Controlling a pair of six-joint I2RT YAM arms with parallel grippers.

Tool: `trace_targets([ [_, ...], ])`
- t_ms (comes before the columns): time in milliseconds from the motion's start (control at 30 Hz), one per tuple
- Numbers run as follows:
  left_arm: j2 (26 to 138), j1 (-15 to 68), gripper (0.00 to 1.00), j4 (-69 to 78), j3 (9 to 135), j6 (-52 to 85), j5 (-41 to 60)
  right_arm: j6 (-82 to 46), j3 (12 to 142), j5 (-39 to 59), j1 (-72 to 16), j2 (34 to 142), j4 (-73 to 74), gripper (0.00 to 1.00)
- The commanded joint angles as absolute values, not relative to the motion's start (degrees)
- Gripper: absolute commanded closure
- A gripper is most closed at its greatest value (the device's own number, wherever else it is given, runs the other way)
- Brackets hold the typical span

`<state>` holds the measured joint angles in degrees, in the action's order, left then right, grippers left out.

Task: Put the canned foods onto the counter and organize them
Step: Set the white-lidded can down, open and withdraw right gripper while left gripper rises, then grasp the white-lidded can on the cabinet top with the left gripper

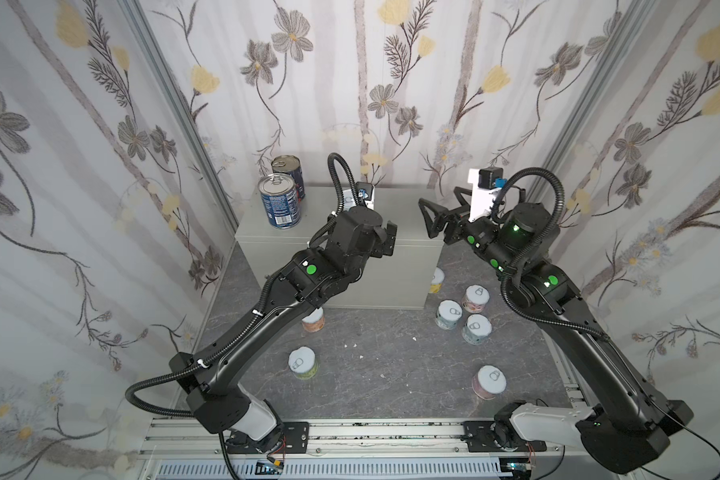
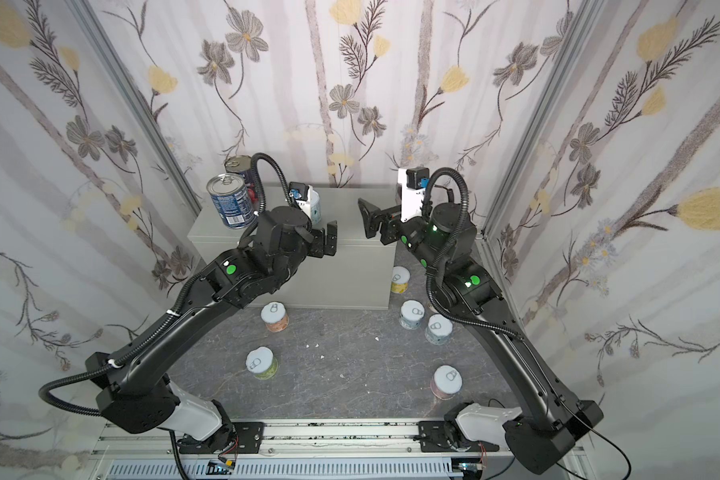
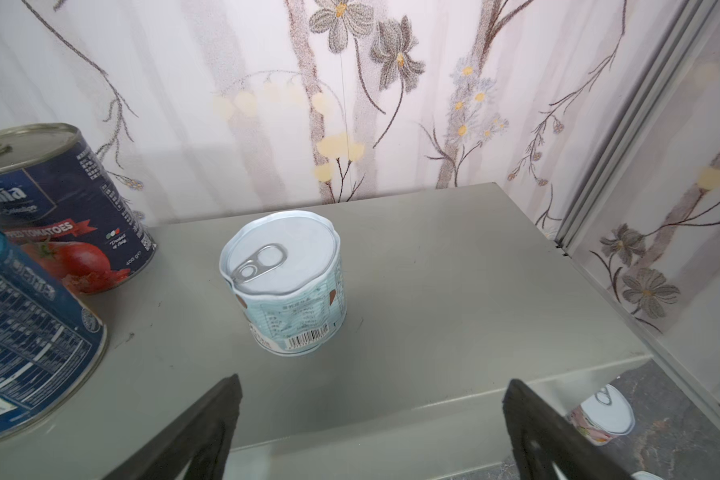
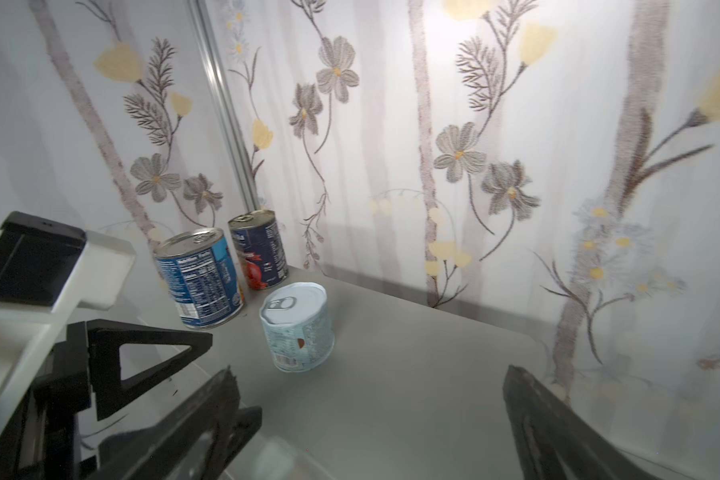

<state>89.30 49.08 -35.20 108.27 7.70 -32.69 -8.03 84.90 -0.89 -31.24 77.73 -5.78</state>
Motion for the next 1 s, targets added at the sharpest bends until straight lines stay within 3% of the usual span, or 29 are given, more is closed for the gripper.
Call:
trace_targets([
  [0,92.4,47.3,0.00,-38.9,113.0,7.7,-35.4,-11.3,79.1,-5.7,-28.9,72.8,-1.8,0.00],
  [500,102.6,41.0,0.00,-42.3,124.9,8.7,-30.3,-15.9,60.2,-5.0,-19.8,55.4,-1.3,0.00],
  [967,111.5,37.5,0.00,-41.9,132.5,7.5,-31.1,-15.5,56.6,-3.7,-19.4,55.4,-0.9,0.00],
])
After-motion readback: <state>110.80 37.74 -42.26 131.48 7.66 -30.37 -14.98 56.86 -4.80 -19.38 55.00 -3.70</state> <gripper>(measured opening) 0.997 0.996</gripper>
